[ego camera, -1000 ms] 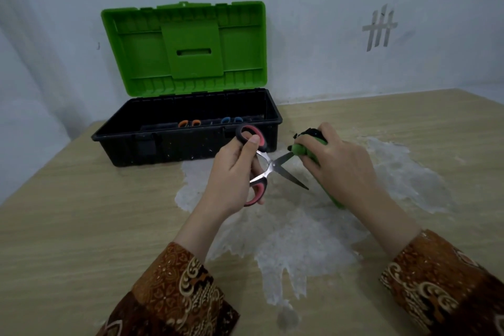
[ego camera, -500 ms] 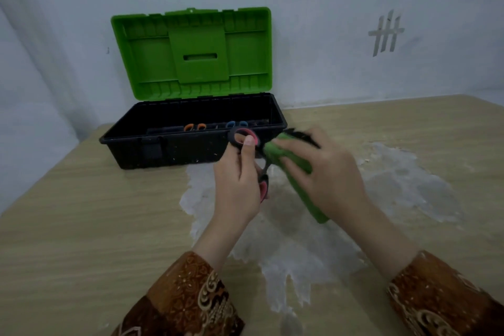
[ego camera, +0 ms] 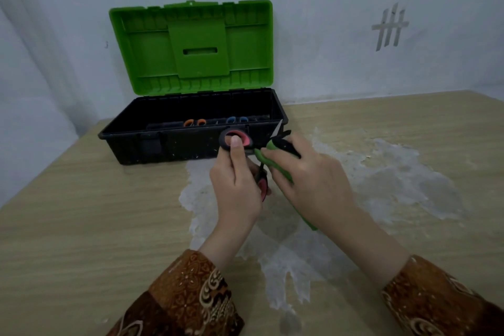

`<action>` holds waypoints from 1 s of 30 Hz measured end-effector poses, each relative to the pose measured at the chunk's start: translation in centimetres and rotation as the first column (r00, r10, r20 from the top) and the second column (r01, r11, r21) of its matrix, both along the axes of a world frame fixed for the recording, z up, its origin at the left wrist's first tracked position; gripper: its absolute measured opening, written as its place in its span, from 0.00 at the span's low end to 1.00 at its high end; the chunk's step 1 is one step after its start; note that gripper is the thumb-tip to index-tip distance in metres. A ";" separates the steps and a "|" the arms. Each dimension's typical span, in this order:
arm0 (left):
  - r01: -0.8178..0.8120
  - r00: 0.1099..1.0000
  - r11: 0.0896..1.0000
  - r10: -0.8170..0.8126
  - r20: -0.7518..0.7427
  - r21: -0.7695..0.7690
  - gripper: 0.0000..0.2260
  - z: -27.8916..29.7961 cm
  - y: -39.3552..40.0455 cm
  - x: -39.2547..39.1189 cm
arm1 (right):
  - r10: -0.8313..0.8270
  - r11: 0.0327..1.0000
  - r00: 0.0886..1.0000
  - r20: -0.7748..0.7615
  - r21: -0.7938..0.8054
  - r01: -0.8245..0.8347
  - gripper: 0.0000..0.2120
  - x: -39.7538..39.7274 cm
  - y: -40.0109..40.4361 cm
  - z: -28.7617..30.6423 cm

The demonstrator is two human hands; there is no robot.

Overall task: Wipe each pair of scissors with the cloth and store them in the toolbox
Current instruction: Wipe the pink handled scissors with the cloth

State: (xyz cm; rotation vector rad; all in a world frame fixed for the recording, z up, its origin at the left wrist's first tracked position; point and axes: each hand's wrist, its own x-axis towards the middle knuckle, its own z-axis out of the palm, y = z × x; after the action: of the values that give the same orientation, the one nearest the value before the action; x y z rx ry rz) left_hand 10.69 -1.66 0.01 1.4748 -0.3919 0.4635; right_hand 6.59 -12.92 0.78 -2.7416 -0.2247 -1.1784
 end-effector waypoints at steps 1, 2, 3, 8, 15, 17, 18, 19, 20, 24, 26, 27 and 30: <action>-0.001 1.000 1.000 0.001 -0.010 -0.025 0.17 0.0 -0.1 0.1 | -0.001 1.000 1.000 0.017 -0.024 0.002 0.11 -0.1 0.1 0.1; -0.003 1.000 0.999 0.003 -0.016 -0.045 0.16 0.0 -0.1 0.0 | -0.002 0.999 0.999 0.035 -0.043 0.003 0.10 -0.2 0.2 0.2; -0.007 1.000 0.998 0.005 -0.018 -0.058 0.16 0.0 -0.2 0.0 | -0.002 0.998 0.999 0.049 -0.056 0.004 0.10 -0.2 0.3 0.3; -0.025 1.000 0.997 0.024 -0.020 -0.067 0.16 -0.1 -0.2 0.2 | 0.028 0.996 0.999 0.017 -0.080 -0.026 0.09 -0.3 0.1 0.4; 0.039 0.998 0.987 -0.047 -0.051 -0.155 0.17 0.3 0.0 0.2 | 0.048 0.986 0.998 0.042 0.159 -0.054 0.13 -0.2 -1.3 0.7; 0.041 0.997 0.988 -0.049 -0.052 -0.147 0.17 0.2 -0.1 0.2 | 0.033 0.988 0.998 0.055 0.146 -0.040 0.12 -0.2 -1.3 0.6; 0.021 0.998 0.991 -0.029 -0.056 -0.135 0.18 0.1 -0.1 0.4 | 0.062 0.992 0.997 0.043 0.106 -0.066 0.12 -0.3 -0.9 0.3; -0.009 0.998 0.992 0.001 -0.061 -0.127 0.18 0.1 0.0 0.6 | 0.114 0.991 0.993 0.021 0.066 -0.116 0.12 -0.3 -0.4 0.0; -0.038 0.997 0.992 0.030 -0.066 -0.120 0.17 0.0 0.2 0.9 | 0.166 0.985 0.986 -0.001 0.042 -0.166 0.12 -0.4 0.0 -0.1; -0.026 0.999 0.990 0.020 -0.046 -0.142 0.15 0.3 0.4 1.1 | 0.129 0.992 0.990 0.065 0.002 -0.129 0.11 -0.4 0.0 0.5; -0.006 1.000 0.995 0.006 0.001 -0.096 0.14 0.3 0.1 0.7 | 0.015 0.997 0.996 0.091 -0.082 -0.007 0.12 -0.2 -0.2 0.4; -0.006 1.000 0.998 0.007 0.014 -0.068 0.14 0.3 -0.1 0.5 | -0.042 0.995 0.994 0.097 -0.089 0.051 0.13 -0.1 -0.4 0.4; 0.011 0.998 1.000 -0.012 0.067 0.017 0.14 0.2 -0.3 0.1 | -0.140 0.990 0.982 0.125 0.034 0.137 0.13 0.0 -1.3 1.0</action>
State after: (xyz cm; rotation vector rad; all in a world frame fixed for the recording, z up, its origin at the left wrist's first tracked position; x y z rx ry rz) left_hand 10.75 -1.93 0.24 1.4748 -0.4577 0.5024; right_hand 6.58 -14.20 1.75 -2.7014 -0.0324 -1.3829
